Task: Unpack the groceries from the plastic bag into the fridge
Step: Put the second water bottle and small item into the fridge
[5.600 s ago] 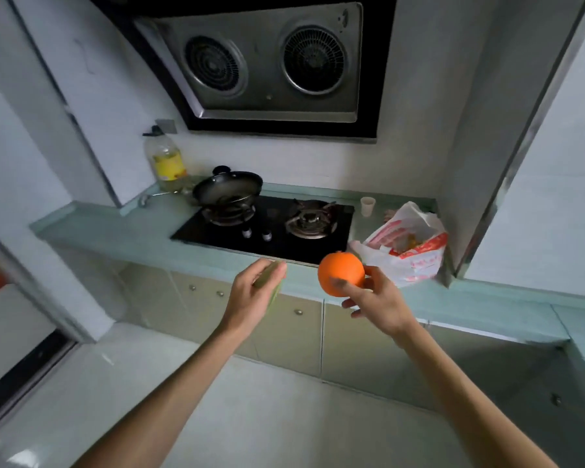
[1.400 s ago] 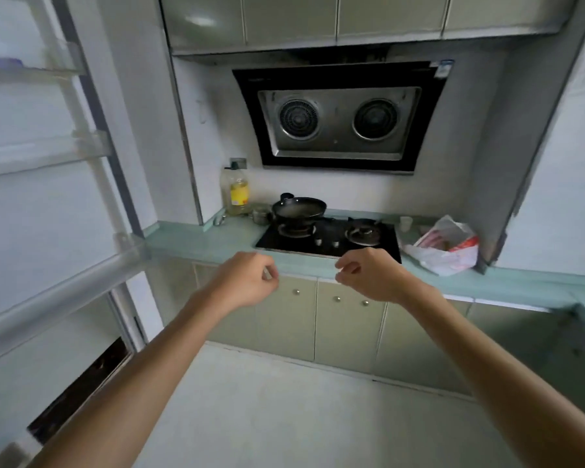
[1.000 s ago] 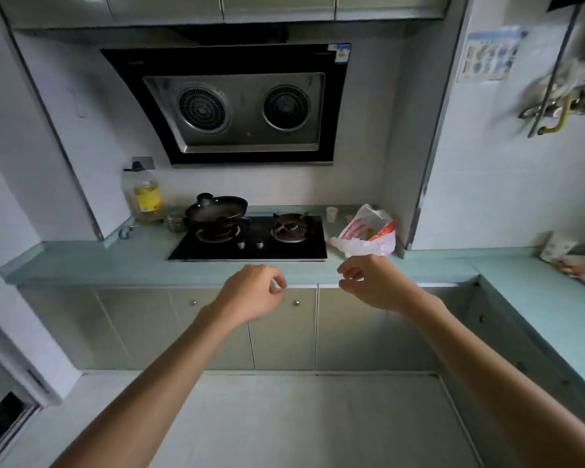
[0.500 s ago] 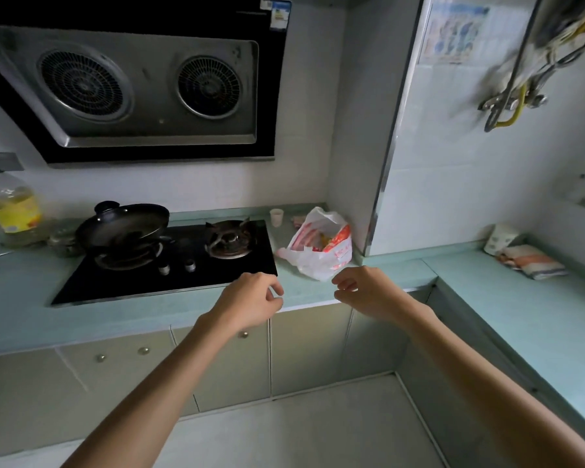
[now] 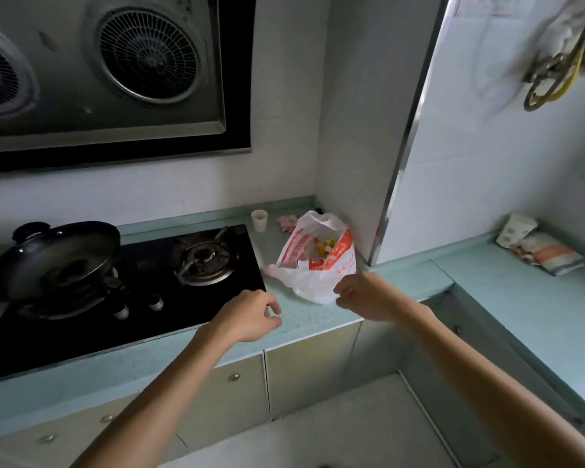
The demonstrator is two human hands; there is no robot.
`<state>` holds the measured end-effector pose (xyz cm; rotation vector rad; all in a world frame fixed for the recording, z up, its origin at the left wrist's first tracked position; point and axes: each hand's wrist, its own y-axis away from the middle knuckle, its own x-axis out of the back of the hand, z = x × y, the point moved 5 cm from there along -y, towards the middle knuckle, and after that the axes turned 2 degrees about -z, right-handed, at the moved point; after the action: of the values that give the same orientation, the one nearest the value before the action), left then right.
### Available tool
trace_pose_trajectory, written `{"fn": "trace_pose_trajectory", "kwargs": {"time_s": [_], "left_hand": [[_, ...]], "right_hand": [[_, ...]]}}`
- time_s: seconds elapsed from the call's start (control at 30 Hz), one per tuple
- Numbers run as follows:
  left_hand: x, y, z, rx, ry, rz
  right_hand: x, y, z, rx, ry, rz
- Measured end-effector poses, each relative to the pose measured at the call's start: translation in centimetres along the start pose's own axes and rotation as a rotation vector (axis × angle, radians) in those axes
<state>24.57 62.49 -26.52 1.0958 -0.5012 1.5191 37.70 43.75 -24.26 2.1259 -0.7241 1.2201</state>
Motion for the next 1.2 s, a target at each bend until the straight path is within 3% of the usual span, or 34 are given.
{"fn": "trace_pose_trajectory", "kwargs": {"time_s": [0.33, 0.6, 0.8, 0.9, 1.03, 1.2], "left_hand": [[-2.7, -17.2, -1.4, 0.024, 0.106, -0.047], [-5.4, -30.8, 0.4, -0.020, 0.292, -0.115], [-12.9, -32.3, -4.4, 0.160, 0.199, -0.336], [-14.7, -33.2, -6.0, 0.240, 0.202, -0.365], [-13.6, -35.2, -5.7, 0.353, 0.339, -0.250], [-12.8, -36.9, -5.9, 0.677, 0.646, -0.133]], "right_hand": [[-2.9, -16.6, 7.4, 0.040, -0.008, -0.104], [-5.8, -27.4, 12.3, 0.127, -0.053, -0.310], [-9.7, -28.4, 17.6, 0.064, -0.026, -0.453], [-10.9, -29.1, 19.9, -0.013, -0.036, -0.490], [-10.1, -30.6, 20.1, -0.057, -0.147, -0.433], [-5.6, -35.1, 18.8, -0.063, -0.308, -0.172]]}}
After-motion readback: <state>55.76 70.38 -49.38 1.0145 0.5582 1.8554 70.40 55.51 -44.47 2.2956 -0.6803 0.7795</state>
